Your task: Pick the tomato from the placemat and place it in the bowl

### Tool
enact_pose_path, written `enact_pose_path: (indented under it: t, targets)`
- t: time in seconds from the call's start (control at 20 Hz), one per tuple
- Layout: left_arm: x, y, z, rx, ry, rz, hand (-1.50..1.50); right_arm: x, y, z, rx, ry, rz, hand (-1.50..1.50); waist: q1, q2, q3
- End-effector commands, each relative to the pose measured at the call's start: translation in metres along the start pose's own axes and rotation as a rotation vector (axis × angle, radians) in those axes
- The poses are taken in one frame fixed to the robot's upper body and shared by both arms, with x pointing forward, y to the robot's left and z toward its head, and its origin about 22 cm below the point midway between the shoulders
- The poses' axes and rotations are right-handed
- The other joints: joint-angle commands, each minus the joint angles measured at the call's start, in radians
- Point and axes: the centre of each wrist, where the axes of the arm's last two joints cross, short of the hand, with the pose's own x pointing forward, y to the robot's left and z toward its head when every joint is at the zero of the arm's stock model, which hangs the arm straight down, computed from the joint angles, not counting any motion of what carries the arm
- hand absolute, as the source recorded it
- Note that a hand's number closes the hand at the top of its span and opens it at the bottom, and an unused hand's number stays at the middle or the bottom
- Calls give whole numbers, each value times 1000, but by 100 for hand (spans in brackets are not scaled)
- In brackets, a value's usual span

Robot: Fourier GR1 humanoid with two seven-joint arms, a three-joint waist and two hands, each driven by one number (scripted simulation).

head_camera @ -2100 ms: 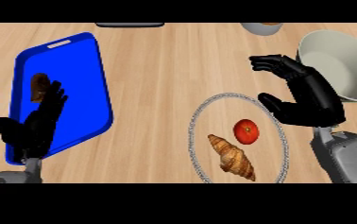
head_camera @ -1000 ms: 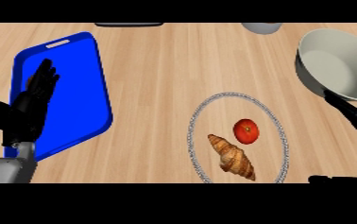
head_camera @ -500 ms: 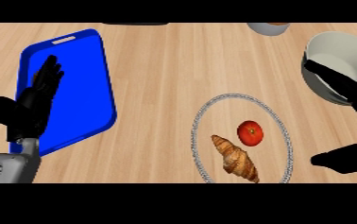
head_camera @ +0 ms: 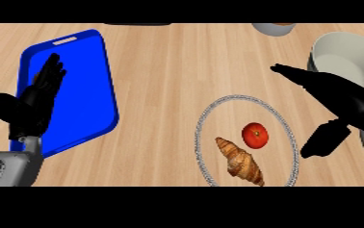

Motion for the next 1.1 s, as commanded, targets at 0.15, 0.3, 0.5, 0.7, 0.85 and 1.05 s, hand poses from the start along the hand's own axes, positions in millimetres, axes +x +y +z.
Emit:
enact_pose_path:
  t: [0.15, 0.3, 0.5, 0.7, 0.85, 1.05]
  targets:
    - [-29, -1, 20, 8, -9, -7, 0, 6, 11, -36, 216, 73, 94, -150, -1, -1, 0]
    - [-16, 0, 18, 1, 16, 12, 0, 4, 35, -35, 292, 88, 116, -150, -13, -4, 1]
    - [-8, 8, 6, 20, 8, -1, 0, 20, 43, -51, 286, 113, 178, -150, -15, -4, 1]
    - [-2, 10, 9, 23, -1, 14, 0, 27, 75, -55, 153, 43, 229, -150, -14, -4, 1]
    - [-9, -7, 13, 23, -2, -14, 0, 19, 74, -43, 114, 38, 254, -150, -21, -5, 1]
    - [-1, 3, 12, 38, 6, 1, 0, 3, 97, -53, 160, 74, 232, -150, -20, -4, 1]
